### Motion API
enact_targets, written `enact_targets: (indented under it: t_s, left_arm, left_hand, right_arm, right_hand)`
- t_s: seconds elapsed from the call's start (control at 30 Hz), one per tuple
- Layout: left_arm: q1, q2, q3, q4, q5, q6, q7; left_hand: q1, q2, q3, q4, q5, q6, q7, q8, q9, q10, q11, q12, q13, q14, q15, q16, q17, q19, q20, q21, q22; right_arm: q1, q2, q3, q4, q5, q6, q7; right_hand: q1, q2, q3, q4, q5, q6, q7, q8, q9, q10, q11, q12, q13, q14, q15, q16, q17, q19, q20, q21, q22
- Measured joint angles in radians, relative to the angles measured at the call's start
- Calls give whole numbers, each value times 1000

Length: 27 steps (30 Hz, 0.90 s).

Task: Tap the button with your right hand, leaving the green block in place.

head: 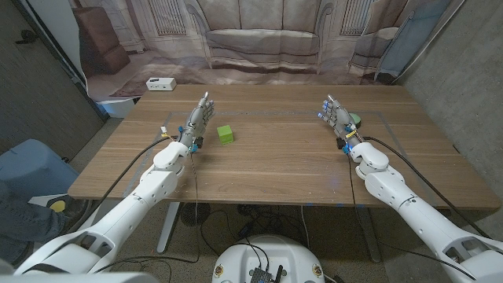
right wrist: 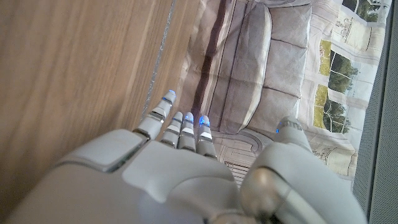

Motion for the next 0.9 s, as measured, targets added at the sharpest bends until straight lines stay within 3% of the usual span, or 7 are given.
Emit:
enact_targets:
  t_s: [0.4, 0.9]
  left_arm:
    - [-13, -4, 5, 15, -2, -9, -26]
    - [44, 25, -2, -90, 4, -4, 5]
  left_hand:
    - [0, 0, 0, 0, 0, 0, 0, 0, 0, 0, 0, 0, -3, 0, 0, 0, 0, 0, 0, -6, 0]
    - [5, 5, 4, -4, 0, 6, 5, 7, 0, 6, 6, 11, -16, 6, 5, 8, -3, 6, 5, -13, 0]
  right_arm:
    - [-48, -5, 11, -51, -1, 17, -34]
    - [-69, -25, 27, -73, 9, 55, 4]
  right_hand:
    - [0, 0, 0, 0, 0, 5, -5, 4, 0, 0, 0, 0, 0, 5, -5, 0, 0, 0, 0, 0, 0]
    - [0, 0, 0, 0, 4, 12, -12, 8, 0, 5, -5, 7, 0, 11, 0, 0, -3, 0, 0, 0, 0]
